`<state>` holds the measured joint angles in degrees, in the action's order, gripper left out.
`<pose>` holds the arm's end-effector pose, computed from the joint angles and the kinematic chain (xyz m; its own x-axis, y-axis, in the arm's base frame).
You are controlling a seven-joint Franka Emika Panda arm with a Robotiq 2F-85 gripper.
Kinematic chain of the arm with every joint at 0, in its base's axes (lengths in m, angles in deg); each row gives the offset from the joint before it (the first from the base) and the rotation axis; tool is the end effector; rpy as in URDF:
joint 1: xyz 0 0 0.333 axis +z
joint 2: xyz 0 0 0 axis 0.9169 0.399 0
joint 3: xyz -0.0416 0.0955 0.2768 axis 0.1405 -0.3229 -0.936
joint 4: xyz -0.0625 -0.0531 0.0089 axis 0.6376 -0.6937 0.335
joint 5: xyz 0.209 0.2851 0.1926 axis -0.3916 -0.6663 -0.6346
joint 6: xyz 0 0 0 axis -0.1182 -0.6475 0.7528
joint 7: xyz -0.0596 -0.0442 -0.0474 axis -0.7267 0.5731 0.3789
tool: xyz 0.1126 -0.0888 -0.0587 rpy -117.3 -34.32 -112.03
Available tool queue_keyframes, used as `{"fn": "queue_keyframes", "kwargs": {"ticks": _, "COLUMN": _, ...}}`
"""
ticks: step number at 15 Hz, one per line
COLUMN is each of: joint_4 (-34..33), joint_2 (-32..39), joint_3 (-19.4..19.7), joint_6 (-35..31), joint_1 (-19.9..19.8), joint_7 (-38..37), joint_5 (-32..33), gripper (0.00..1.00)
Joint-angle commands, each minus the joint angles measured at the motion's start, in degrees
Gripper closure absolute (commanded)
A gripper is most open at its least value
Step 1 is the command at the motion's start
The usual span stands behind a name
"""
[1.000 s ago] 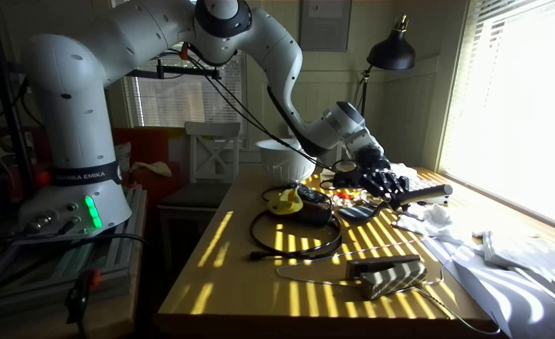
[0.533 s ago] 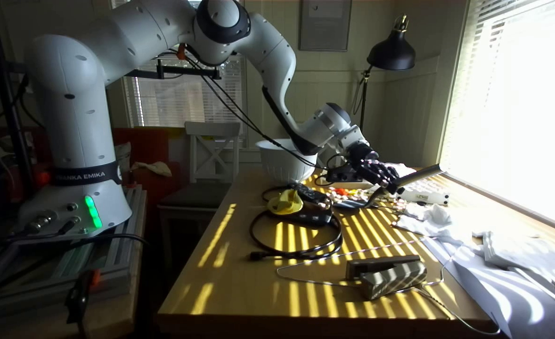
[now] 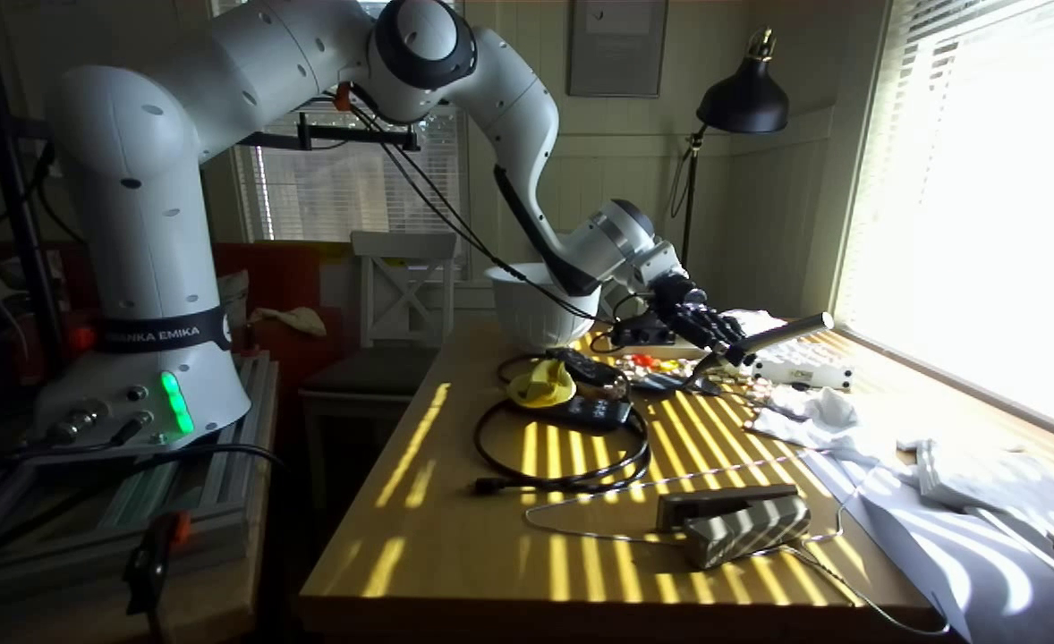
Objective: Pick up the spatula and scoop up the white blocks then put them into the colander
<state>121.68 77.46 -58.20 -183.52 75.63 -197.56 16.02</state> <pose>0.6925 -0.1330 0.0930 0.1426 -0.3418 0.9289 -0.9891 -0.0838 0.1210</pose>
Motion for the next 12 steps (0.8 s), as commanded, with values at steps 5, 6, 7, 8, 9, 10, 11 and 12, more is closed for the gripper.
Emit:
{"fn": "queue_keyframes", "kwargs": {"ticks": 5, "joint_4": -0.87, "joint_2": 0.92, "joint_3": -4.66, "joint_6": 0.8, "joint_1": -1.16, "joint_7": -0.1, "joint_5": 0.46, "gripper": 0.94}}
{"fn": "queue_keyframes", "kwargs": {"ticks": 6, "joint_4": -1.19, "joint_2": 1.02, "joint_3": -4.87, "joint_6": 0.83, "joint_1": -1.75, "joint_7": 0.39, "joint_5": -0.03, "gripper": 0.94}}
{"fn": "queue_keyframes", "kwargs": {"ticks": 7, "joint_4": -1.39, "joint_2": 0.97, "joint_3": -5.28, "joint_6": 0.68, "joint_1": -2.57, "joint_7": 1.18, "joint_5": -0.84, "gripper": 0.94}}
{"fn": "queue_keyframes", "kwargs": {"ticks": 8, "joint_4": -1.84, "joint_2": 1.08, "joint_3": -5.59, "joint_6": 0.62, "joint_1": -3.62, "joint_7": 1.67, "joint_5": -1.92, "gripper": 0.94}}
{"fn": "queue_keyframes", "kwargs": {"ticks": 9, "joint_4": -2.27, "joint_2": 1.28, "joint_3": -6.03, "joint_6": 0.61, "joint_1": -4.72, "joint_7": 2.37, "joint_5": -3.22, "gripper": 0.94}}
{"fn": "queue_keyframes", "kwargs": {"ticks": 10, "joint_4": -2.44, "joint_2": 1.32, "joint_3": -6.53, "joint_6": 0.57, "joint_1": -5.97, "joint_7": 3.28, "joint_5": -4.84, "gripper": 0.94}}
{"fn": "queue_keyframes", "kwargs": {"ticks": 11, "joint_4": -2.47, "joint_2": 1.22, "joint_3": -6.96, "joint_6": 0.34, "joint_1": -7.13, "joint_7": 4.29, "joint_5": -6.52, "gripper": 0.94}}
{"fn": "queue_keyframes", "kwargs": {"ticks": 12, "joint_4": -2.82, "joint_2": 1.22, "joint_3": -6.98, "joint_6": 0.4, "joint_1": -8.07, "joint_7": 4.84, "joint_5": -8.31, "gripper": 0.94}}
